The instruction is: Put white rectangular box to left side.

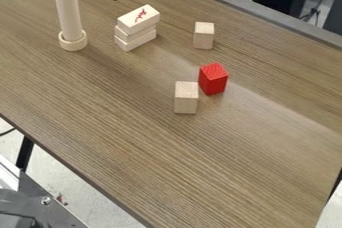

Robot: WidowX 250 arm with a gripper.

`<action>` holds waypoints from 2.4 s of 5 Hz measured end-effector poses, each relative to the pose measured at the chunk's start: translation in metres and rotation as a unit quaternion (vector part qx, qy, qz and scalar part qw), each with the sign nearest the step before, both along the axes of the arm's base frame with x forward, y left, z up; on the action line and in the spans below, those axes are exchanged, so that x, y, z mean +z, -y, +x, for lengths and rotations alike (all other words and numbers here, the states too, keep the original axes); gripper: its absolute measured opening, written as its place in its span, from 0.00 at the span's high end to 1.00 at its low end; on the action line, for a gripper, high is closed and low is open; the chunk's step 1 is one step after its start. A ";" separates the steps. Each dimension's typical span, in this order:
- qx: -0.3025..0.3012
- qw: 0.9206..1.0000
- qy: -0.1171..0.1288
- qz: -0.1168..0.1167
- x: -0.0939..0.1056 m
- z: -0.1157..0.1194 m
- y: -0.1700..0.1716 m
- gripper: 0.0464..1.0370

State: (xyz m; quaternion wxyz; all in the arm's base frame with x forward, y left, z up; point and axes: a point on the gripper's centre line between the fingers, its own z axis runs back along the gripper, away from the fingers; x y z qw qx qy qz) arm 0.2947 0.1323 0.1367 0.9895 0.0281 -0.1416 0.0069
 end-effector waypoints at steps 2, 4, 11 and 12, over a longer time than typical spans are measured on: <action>-0.055 0.998 0.010 0.008 -0.009 0.027 0.003 0.04; -0.069 0.998 0.012 -0.003 -0.030 0.047 0.004 0.04; -0.068 0.998 -0.001 0.006 -0.080 0.045 -0.008 0.50; -0.064 0.998 0.001 -0.024 -0.074 0.037 0.001 0.50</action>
